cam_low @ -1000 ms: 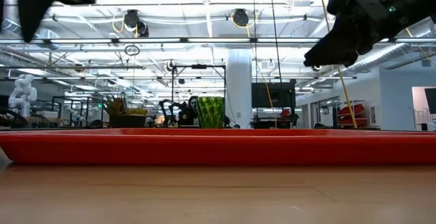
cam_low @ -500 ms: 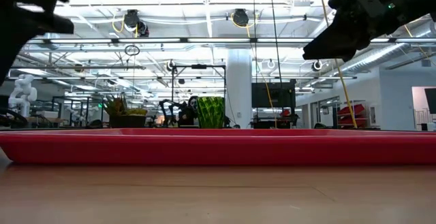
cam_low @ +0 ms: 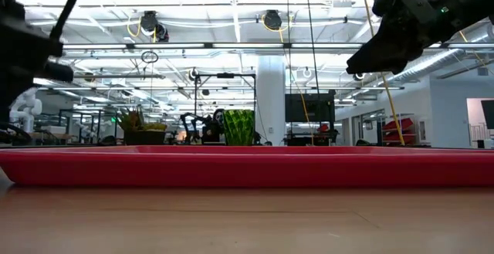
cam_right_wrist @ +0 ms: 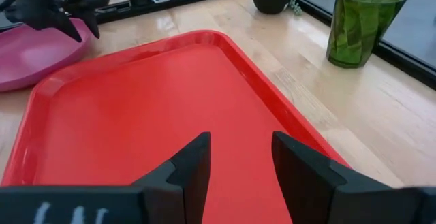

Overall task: Pick and place plate/cup/fork/spoon on tray
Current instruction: Put the pink plate on the red serving tray

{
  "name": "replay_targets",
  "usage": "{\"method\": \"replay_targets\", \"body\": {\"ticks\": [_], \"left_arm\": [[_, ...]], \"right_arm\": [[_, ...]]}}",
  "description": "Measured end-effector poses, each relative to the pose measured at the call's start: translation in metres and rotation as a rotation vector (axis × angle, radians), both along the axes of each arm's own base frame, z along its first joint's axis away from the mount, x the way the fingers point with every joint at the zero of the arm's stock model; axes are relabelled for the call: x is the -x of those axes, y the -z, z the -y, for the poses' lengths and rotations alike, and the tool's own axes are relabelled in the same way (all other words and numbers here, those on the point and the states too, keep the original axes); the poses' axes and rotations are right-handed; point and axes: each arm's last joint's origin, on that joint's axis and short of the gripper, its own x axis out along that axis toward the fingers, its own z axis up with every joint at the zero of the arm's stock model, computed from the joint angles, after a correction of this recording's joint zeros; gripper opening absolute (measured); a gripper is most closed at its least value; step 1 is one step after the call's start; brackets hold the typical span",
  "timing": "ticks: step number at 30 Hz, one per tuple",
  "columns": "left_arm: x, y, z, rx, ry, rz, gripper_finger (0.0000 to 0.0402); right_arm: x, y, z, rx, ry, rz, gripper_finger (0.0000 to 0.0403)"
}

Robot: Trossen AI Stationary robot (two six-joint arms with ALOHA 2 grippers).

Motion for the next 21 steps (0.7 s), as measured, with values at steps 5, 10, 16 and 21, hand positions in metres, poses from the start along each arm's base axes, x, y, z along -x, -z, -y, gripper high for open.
{"method": "replay_targets", "body": {"ticks": [5, 10, 16, 21], "left_arm": [[0.002, 0.007, -0.009, 0.002, -0.016, -0.038, 0.0153], [0.001, 0.009, -0.016, 0.09, -0.026, -0.102, 0.0029], [-0.003, 0.008, -0.02, 0.164, -0.036, -0.128, 0.0008], [-0.003, 0.008, -0.024, 0.199, -0.033, -0.151, 0.0008]], "right_arm": [[0.0, 0.0, 0.0, -0.002, 0.001, 0.001, 0.0148], [0.0, 0.0, 0.0, -0.001, 0.001, 0.001, 0.0148], [0.0, 0.0, 0.0, 0.002, 0.002, -0.002, 0.0148], [0.0, 0.0, 0.0, 0.003, 0.003, -0.001, 0.0148]]}}
